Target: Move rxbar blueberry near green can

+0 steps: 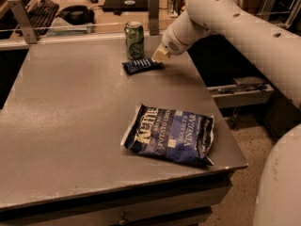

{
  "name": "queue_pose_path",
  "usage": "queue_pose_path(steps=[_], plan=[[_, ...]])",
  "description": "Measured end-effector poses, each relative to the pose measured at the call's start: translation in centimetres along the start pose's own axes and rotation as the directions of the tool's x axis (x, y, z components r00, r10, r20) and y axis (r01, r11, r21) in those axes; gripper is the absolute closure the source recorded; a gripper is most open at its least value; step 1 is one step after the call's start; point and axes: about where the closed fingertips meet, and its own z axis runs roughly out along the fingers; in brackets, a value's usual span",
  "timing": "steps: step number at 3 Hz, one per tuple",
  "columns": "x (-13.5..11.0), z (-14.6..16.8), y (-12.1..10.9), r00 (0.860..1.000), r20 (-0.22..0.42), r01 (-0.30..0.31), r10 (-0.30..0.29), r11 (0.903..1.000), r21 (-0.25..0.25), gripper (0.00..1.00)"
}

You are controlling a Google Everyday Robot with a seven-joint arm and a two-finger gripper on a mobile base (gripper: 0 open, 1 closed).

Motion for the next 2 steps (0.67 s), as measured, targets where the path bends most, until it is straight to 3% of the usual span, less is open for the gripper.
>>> queue_pose_path(steps=[1,2], plan=[[0.7,-3.5,1.8,0.995,0.095,-0.005,0.005,1.0,0.0,0.04],[2.4,-7.2,3.6,0.979,0.204,0.007,-0.005,1.0,-0.007,0.0]])
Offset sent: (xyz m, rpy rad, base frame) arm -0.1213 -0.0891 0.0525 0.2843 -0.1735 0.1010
